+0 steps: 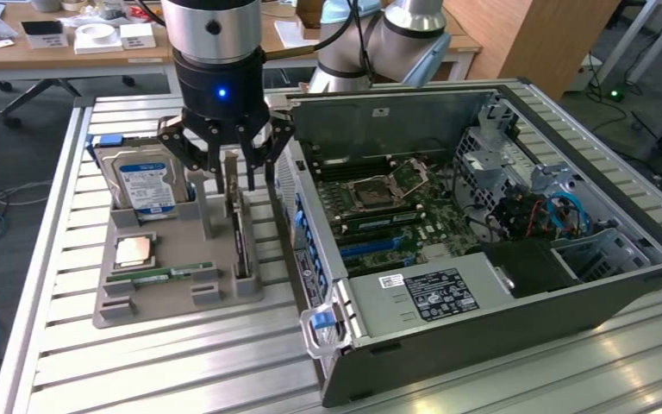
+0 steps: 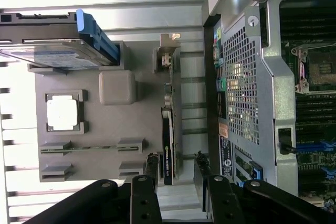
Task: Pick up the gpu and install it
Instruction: 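Pick up the gpu and move the gpu toward the slot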
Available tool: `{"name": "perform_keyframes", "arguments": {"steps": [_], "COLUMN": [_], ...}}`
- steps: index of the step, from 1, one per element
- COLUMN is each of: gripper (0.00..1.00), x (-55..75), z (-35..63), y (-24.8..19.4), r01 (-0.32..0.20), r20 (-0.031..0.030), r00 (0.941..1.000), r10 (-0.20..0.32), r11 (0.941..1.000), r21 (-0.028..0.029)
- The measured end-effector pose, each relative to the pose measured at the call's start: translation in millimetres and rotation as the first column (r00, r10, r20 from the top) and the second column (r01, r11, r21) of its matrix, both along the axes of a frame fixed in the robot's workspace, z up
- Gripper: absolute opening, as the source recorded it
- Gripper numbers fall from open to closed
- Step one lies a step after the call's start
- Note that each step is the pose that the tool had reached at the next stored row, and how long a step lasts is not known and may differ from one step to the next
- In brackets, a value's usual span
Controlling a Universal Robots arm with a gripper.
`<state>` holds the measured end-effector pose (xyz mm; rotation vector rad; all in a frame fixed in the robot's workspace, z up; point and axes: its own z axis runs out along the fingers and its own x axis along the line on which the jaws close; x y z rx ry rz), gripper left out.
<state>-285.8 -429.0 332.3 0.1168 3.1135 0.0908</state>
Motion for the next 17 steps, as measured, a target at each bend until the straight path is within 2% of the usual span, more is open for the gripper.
{"name": "perform_keyframes", "arguments": {"steps": [6,17], "gripper": [0.42,0.42], "x": [0.1,0.0], "z": [-1.5,-18.5], "y": [0.1,0.0], "r01": [0.0,0.0], "r20": [0.0001,0.0], "r00": [1.0,1.0], "r10": [0.0,0.0], "r11": [1.0,1.0], "r21": [0.0001,0.0001]}}
